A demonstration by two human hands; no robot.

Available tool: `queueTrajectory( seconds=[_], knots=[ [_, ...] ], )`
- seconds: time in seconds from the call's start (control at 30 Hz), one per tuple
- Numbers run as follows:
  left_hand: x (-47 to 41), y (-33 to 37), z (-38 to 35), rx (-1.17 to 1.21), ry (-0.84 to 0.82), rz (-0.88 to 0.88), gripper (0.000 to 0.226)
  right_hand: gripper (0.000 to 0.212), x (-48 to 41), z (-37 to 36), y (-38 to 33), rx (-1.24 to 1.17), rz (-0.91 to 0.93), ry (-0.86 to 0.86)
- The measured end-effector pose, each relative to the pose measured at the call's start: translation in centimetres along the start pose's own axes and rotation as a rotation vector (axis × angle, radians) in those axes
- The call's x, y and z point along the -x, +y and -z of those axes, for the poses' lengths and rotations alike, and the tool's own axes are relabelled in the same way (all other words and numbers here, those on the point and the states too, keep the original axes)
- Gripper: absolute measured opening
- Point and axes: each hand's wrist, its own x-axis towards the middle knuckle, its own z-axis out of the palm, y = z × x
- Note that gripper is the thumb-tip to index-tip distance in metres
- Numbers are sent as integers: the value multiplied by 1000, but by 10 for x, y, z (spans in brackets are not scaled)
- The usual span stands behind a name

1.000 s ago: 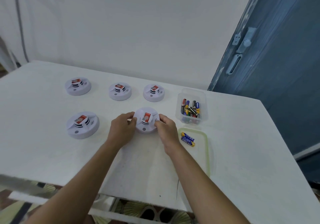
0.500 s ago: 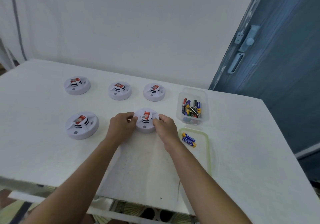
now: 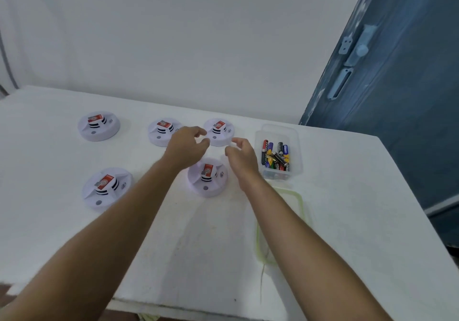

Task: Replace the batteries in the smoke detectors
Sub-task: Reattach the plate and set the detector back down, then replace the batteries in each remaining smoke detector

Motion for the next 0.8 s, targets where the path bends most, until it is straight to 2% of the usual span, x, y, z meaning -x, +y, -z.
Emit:
queueTrajectory(
  seconds=[0.23, 0.27, 0.37, 0.4, 0.53, 0.6, 0.73, 0.8],
  knots=[
    [-53, 5, -16, -80, -146, 145, 49, 55, -38, -8, -12, -5, -96, -9],
    [-58, 3, -19, -107, -169, 173, 52, 50, -44, -9, -11, 2, -116, -9],
    [-65, -4, -26, -115, -175, 187, 58, 5, -52, -11, -14, 7, -162, -5],
    [-66, -5, -27, -105, -160, 178, 57, 3, -55, -13, -15, 14, -165, -6],
    [-67, -9, -27, -58, -115, 178, 55, 47, -75, -26, -2, 43, -161, 6],
    [-68, -10, -27, -21, -105, 188, 55, 56, -68, -26, -7, 27, -172, 13],
    [-59, -4, -24, 113, -17, 164, 48, 28, -50, -16, -23, -98, -130, 14],
    [-51, 0, -20, 232, 37, 122, 44, 22, -46, -12, -23, -189, -96, 25]
  ],
)
